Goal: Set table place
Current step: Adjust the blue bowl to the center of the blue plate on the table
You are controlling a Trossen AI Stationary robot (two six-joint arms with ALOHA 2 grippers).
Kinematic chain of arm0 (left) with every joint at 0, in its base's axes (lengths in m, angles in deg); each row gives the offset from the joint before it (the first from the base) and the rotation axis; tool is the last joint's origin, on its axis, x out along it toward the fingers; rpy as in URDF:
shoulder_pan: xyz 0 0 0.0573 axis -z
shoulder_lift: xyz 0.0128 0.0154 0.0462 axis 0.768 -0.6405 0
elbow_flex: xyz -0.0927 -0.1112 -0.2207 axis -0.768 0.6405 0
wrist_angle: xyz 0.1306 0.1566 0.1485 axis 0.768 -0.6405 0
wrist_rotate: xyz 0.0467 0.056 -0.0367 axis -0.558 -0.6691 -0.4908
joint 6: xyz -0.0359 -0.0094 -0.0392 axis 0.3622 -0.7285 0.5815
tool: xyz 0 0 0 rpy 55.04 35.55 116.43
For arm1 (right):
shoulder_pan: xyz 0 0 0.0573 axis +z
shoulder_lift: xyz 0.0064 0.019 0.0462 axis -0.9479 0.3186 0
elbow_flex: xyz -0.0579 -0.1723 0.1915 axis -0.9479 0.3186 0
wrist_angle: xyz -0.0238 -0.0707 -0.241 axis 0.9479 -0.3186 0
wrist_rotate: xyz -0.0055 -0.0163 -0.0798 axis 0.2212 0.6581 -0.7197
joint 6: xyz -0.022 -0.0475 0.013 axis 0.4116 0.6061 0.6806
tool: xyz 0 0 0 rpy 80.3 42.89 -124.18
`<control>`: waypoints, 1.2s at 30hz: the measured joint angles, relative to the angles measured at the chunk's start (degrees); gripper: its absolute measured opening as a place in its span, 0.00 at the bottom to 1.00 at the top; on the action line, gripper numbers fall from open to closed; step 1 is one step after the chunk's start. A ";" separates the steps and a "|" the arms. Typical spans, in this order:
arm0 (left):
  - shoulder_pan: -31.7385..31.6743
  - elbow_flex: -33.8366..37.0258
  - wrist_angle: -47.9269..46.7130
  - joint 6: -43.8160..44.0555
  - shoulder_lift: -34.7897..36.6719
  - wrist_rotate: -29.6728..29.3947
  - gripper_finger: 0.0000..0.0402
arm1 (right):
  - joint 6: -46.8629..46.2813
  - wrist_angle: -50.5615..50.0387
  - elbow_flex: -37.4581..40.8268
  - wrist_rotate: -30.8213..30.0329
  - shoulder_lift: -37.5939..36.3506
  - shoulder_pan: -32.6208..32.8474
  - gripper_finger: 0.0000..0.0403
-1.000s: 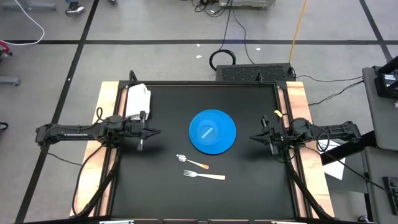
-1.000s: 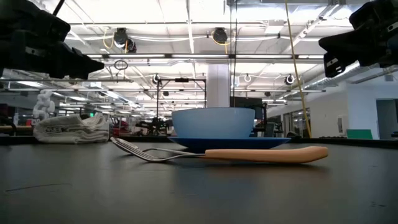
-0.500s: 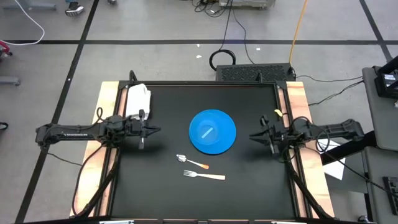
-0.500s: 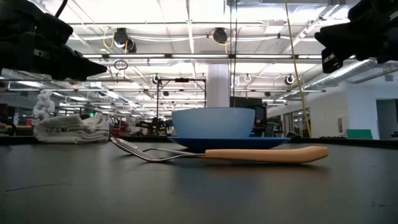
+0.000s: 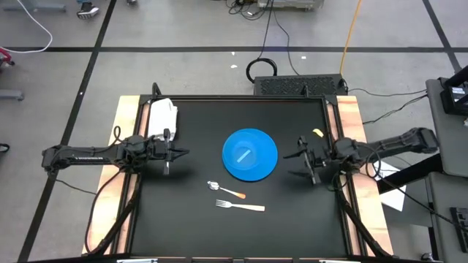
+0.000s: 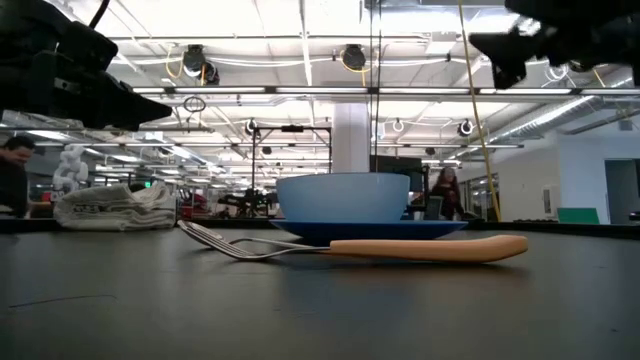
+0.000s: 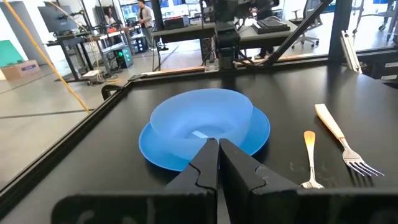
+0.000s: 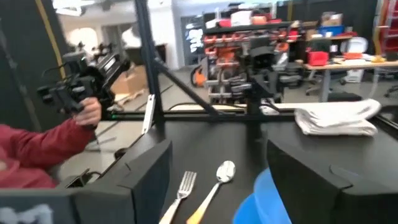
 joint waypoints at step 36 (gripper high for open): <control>0.01 0.00 0.00 0.07 0.00 0.00 0.05 | -4.08 -20.03 -21.86 -16.78 24.13 -3.83 0.64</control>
